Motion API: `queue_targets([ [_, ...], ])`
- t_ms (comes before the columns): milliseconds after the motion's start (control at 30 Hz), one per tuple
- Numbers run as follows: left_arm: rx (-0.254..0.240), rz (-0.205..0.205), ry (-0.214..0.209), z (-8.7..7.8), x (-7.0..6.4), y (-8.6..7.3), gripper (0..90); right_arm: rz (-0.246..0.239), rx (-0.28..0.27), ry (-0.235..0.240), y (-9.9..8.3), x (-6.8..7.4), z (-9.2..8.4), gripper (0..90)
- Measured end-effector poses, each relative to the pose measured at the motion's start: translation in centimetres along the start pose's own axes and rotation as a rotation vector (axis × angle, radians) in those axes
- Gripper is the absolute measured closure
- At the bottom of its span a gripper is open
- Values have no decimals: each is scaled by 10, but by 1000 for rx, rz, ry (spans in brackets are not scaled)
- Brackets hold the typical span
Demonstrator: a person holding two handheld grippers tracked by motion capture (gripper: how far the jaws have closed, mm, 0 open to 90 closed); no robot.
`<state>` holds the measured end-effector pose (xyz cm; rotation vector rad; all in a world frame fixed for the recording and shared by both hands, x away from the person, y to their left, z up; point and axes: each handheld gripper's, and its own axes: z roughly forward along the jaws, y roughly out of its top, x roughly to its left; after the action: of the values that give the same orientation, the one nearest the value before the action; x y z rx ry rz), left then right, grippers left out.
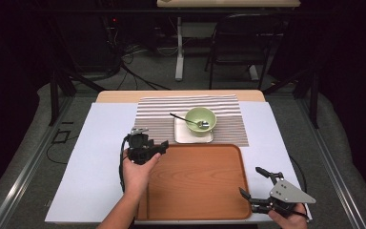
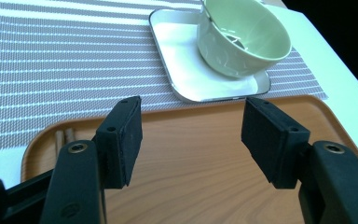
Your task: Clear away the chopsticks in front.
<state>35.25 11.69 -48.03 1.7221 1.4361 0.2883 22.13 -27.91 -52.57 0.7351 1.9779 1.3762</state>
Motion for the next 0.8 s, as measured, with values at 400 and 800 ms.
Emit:
queue_targets([
  [400, 3, -7, -11, 13, -6, 12, 385, 1, 1, 2, 0, 0, 0, 153],
  [800, -5, -8, -33, 25, -11, 23, 398, 0, 2, 3, 0, 1, 0, 153],
])
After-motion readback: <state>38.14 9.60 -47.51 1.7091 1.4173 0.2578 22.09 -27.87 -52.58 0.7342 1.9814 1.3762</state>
